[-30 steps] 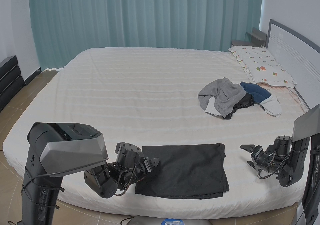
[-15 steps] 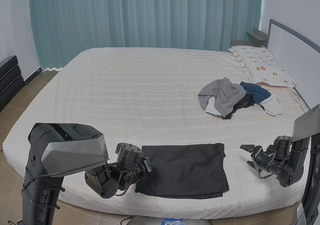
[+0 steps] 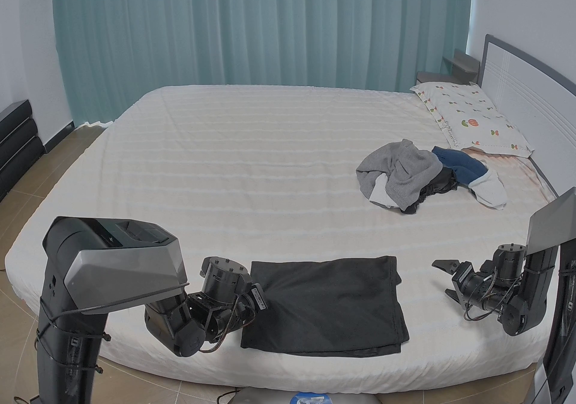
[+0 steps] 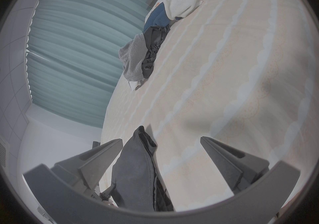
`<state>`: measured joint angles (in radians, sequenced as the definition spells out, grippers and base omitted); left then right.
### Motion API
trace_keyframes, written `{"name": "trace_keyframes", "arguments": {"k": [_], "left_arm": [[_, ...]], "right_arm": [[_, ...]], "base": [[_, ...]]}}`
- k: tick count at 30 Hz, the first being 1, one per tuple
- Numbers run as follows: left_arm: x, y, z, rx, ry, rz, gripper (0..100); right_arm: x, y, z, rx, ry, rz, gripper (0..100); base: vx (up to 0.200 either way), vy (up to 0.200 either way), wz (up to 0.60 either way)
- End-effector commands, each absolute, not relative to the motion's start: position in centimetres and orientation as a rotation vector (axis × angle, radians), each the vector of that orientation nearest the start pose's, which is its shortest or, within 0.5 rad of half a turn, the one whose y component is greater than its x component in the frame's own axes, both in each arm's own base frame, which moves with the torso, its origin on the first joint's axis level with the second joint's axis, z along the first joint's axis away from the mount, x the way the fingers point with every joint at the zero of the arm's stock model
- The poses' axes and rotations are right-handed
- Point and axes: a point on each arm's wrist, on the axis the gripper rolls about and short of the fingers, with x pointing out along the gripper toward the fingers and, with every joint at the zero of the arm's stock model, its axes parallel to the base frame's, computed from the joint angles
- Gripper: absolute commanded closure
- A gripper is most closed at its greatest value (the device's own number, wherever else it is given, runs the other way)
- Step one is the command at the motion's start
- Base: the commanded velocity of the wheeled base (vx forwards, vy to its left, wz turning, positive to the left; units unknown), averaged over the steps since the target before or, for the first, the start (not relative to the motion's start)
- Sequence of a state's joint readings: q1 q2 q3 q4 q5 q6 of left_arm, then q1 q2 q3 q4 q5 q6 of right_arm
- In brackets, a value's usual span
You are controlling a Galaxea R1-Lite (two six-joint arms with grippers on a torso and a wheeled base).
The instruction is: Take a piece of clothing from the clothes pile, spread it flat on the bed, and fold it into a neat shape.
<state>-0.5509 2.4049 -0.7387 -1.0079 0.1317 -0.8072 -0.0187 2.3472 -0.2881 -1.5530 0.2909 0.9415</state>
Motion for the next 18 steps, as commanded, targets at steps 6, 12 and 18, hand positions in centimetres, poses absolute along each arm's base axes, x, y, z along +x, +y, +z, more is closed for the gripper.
{"name": "trace_keyframes", "arguments": {"k": [6,12,18], "left_arm": [[31.01,-18.63,-3.67,-0.594,0.736,-0.116,100],[30.86,-18.41,-3.65,-0.592,0.741,-0.111,100],[31.04,-17.82,-3.69,-0.596,0.739,-0.093,100]], "right_arm": [[28.38,0.08,-2.55,0.995,0.590,0.011,0],[28.38,0.08,-2.55,0.995,0.590,0.011,0],[28.14,0.26,-2.45,0.995,0.597,0.013,0]], "base": [[0.000,0.033,0.00],[0.000,0.200,0.00],[0.000,0.200,0.00]]}}
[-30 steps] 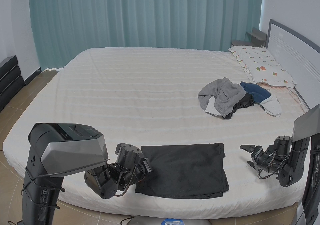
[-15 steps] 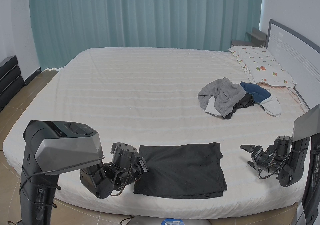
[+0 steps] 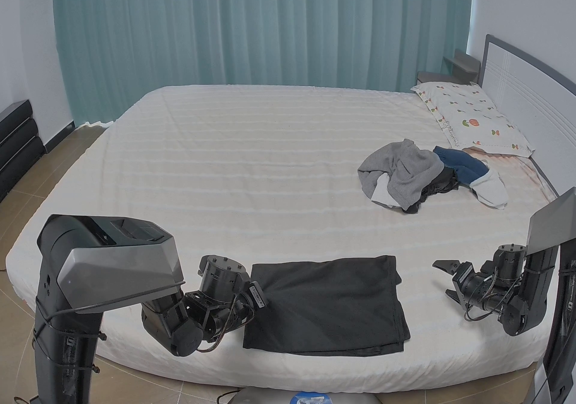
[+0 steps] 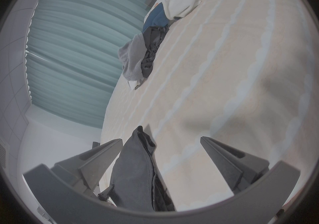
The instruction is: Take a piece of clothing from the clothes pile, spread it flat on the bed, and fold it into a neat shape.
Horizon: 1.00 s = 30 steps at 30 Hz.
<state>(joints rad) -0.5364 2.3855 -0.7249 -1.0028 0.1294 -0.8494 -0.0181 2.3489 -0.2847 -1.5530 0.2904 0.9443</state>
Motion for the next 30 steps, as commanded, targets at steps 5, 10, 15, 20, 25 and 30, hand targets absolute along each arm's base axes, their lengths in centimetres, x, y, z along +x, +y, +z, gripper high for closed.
{"name": "trace_keyframes", "arguments": {"k": [5,10,15,20,25,30], "left_arm": [[30.9,-17.6,-3.8,-0.593,0.747,-0.085,100],[30.7,-17.5,-3.9,-0.590,0.754,-0.082,100],[30.8,-17.2,-3.9,-0.593,0.752,-0.075,100],[30.9,-17.1,-4.0,-0.594,0.752,-0.070,100],[31.0,-16.9,-4.0,-0.596,0.750,-0.064,100],[31.3,-16.6,-4.0,-0.602,0.744,-0.056,100]], "right_arm": [[27.9,1.0,-2.2,0.988,0.609,0.037,0],[27.8,1.1,-2.2,0.988,0.613,0.038,0],[27.7,1.2,-2.2,0.987,0.617,0.039,0],[27.5,1.6,-2.2,0.983,0.628,0.049,0],[27.4,1.8,-2.1,0.980,0.632,0.056,0],[27.3,1.9,-2.1,0.979,0.637,0.057,0]], "base": [[0.000,0.200,0.00],[0.000,0.200,0.00],[0.000,0.200,0.00],[0.000,0.200,0.00],[0.000,0.200,0.00],[0.000,0.200,0.00]]}}
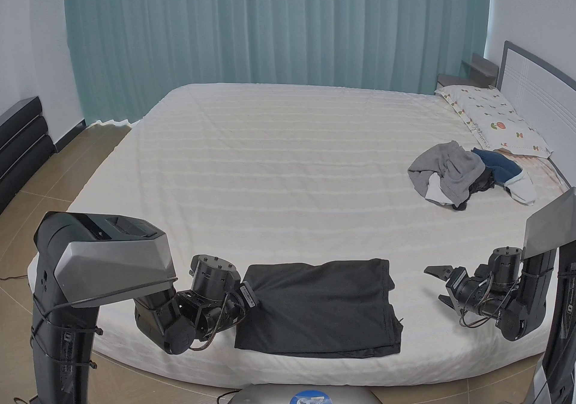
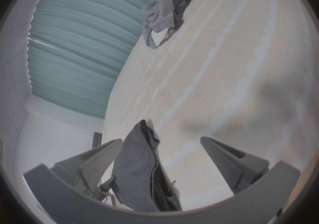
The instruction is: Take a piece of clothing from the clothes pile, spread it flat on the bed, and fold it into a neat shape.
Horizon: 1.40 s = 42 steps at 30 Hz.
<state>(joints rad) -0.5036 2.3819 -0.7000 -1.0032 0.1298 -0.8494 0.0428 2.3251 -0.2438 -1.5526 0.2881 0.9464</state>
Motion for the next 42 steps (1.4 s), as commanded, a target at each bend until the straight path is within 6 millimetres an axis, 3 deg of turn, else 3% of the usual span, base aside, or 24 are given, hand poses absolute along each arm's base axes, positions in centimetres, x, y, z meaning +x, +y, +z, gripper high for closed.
{"name": "trace_keyframes", "arguments": {"k": [1,8,21,22,35,36,42], "left_arm": [[31.4,-16.5,-4.0,-0.604,0.741,-0.052,100],[31.4,-16.4,-4.2,-0.602,0.747,-0.046,100],[30.8,-16.7,-4.1,-0.594,0.757,-0.058,100],[30.7,-16.7,-4.2,-0.591,0.761,-0.057,0],[30.5,-16.6,-3.7,-0.594,0.756,-0.060,0],[30.8,-16.2,-2.4,-0.625,0.723,-0.059,0],[31.4,-14.8,0.1,-0.699,0.661,-0.051,0]], "right_arm": [[27.3,1.9,-2.1,0.979,0.637,0.057,0],[27.3,1.9,-2.1,0.979,0.638,0.056,0],[27.2,2.1,-2.1,0.976,0.645,0.061,0],[27.2,2.1,-2.1,0.976,0.645,0.061,0],[27.0,1.8,-1.2,0.977,0.617,0.065,0],[26.9,1.7,-0.8,0.976,0.602,0.069,0],[27.0,2.0,-0.7,0.963,0.600,0.082,0]], "base": [[0.000,0.200,0.00],[0.000,0.200,0.00],[0.000,0.000,0.00],[0.000,0.000,0.00],[0.000,0.000,0.00],[0.000,0.000,0.00],[0.000,0.000,0.00]]}}
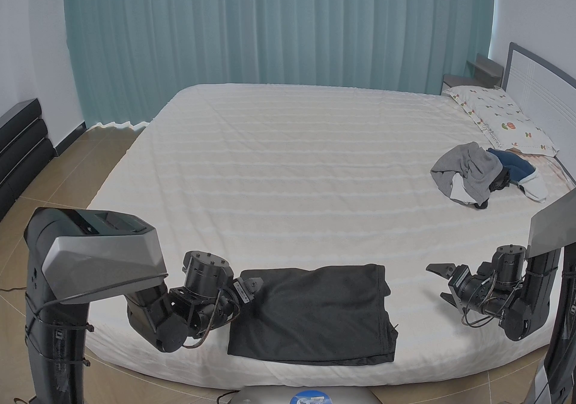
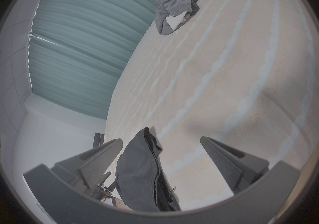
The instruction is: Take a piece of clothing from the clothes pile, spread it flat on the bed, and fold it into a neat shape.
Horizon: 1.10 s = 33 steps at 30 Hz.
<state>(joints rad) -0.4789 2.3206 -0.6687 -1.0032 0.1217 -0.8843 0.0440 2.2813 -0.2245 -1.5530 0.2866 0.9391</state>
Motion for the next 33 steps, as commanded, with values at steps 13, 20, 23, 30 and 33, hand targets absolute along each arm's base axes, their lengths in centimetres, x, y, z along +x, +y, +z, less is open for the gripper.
{"name": "trace_keyframes", "arguments": {"k": [13,20,23,30,33], "left_arm": [[30.9,-13.4,8.3,-0.763,0.528,-0.102,0],[30.1,-13.0,12.5,-0.778,0.507,-0.136,0],[30.1,-13.0,13.3,-0.780,0.496,-0.141,0],[28.0,-10.7,16.8,-0.738,0.411,-0.113,0],[26.3,-9.1,18.0,-0.699,0.365,-0.101,0]], "right_arm": [[24.1,2.0,3.7,0.860,0.483,0.106,0],[22.7,2.1,5.5,0.759,0.396,0.070,0],[22.0,2.2,6.0,0.718,0.369,0.066,0],[19.4,1.7,9.3,0.579,0.211,0.046,0],[18.5,1.5,10.7,0.524,0.145,0.036,0]], "base": [[0.000,0.000,0.00],[0.000,0.000,0.00],[0.000,0.000,0.00],[0.000,0.000,0.00],[0.000,0.000,0.00]]}}
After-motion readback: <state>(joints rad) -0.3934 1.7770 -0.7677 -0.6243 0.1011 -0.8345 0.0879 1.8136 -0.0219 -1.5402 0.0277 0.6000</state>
